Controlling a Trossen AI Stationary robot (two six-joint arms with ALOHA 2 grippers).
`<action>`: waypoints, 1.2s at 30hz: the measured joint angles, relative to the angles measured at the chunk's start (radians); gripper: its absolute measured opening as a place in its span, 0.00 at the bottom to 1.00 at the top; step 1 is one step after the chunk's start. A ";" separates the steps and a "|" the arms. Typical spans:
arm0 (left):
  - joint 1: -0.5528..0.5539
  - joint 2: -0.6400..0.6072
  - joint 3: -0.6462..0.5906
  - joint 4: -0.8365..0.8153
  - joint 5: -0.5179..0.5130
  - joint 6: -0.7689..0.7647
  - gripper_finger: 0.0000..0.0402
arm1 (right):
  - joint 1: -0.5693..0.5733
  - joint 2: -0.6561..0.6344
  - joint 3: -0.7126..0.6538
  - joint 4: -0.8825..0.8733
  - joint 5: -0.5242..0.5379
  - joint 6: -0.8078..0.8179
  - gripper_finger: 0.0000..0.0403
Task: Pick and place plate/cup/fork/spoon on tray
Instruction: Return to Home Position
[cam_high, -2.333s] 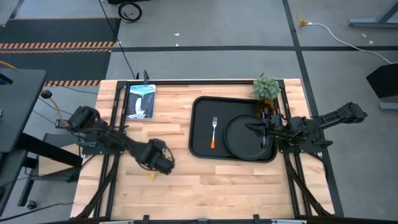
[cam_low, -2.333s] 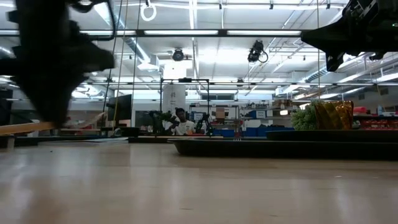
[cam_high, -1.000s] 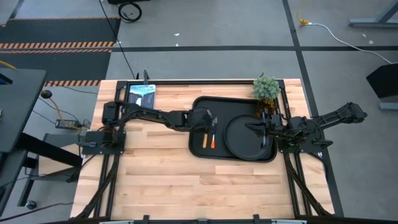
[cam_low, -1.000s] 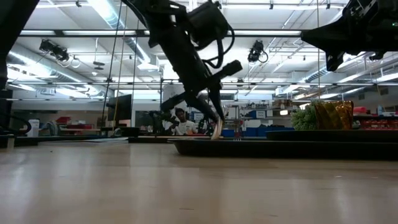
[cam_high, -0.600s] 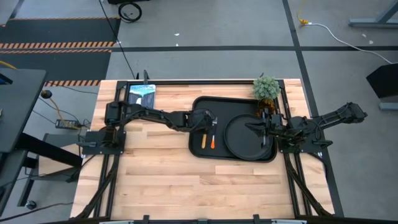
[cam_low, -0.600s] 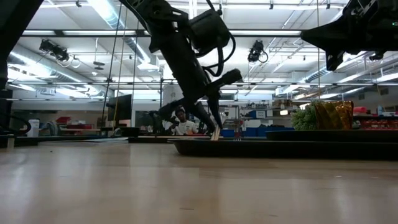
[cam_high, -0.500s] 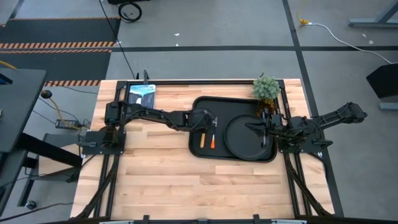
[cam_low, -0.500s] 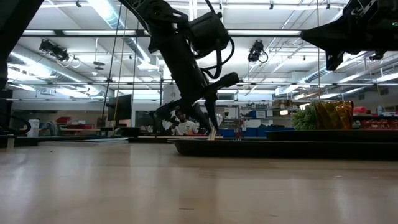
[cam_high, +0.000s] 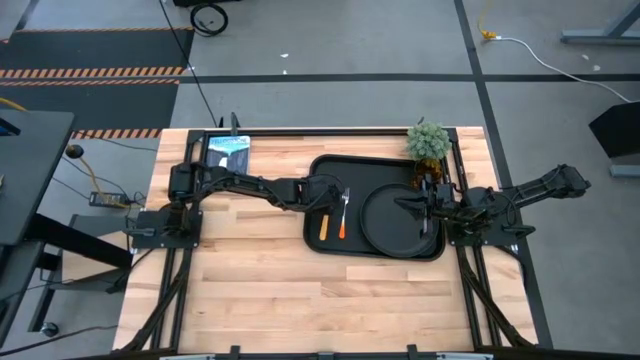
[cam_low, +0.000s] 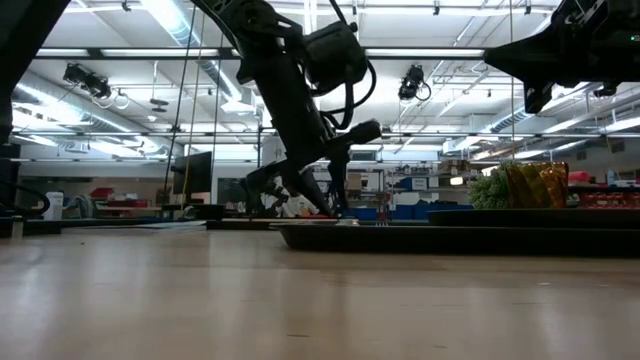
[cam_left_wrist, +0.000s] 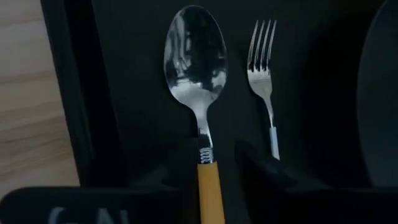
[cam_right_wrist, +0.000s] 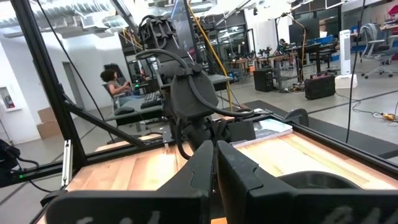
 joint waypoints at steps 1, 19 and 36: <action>0.000 0.000 0.000 0.000 0.000 0.008 0.30 | 0.000 0.000 0.000 0.000 0.000 0.000 0.07; 0.002 -0.106 0.003 0.231 -0.078 0.920 0.31 | 0.000 0.000 0.000 0.006 0.000 0.000 0.07; -0.012 -0.118 0.003 0.500 -0.135 1.881 0.31 | 0.000 0.000 0.000 0.006 0.000 0.000 0.07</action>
